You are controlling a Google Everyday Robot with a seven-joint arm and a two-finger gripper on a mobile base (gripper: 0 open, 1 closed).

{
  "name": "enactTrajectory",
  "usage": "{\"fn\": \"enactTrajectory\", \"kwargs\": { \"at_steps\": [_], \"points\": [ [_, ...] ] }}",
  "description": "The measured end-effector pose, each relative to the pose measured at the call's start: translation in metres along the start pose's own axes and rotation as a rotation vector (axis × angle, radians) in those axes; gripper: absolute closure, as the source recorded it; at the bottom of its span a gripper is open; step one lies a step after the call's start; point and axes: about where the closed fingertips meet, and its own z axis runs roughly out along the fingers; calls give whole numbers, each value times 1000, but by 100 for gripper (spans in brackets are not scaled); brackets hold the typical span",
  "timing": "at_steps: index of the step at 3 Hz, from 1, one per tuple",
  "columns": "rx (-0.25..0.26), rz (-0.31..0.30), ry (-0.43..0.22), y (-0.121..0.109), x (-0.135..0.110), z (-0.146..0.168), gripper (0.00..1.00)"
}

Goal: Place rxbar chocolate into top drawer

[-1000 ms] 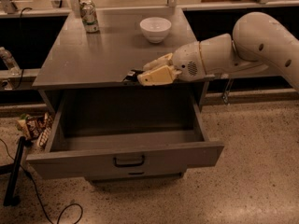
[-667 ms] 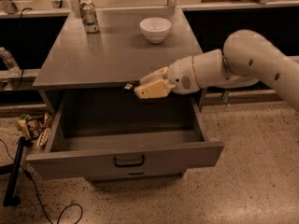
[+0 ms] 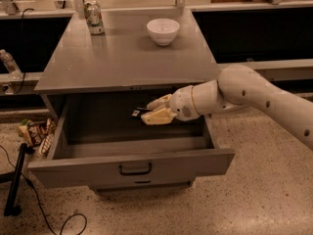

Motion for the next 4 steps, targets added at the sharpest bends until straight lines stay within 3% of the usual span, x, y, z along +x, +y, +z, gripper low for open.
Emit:
{"fn": "enactTrajectory", "kwargs": {
  "at_steps": [1, 3, 4],
  "points": [
    [-45, -79, -25, -7, 27, 27, 100],
    [-47, -57, -13, -7, 37, 35, 100],
    [-54, -43, 27, -9, 48, 43, 100]
  ]
}}
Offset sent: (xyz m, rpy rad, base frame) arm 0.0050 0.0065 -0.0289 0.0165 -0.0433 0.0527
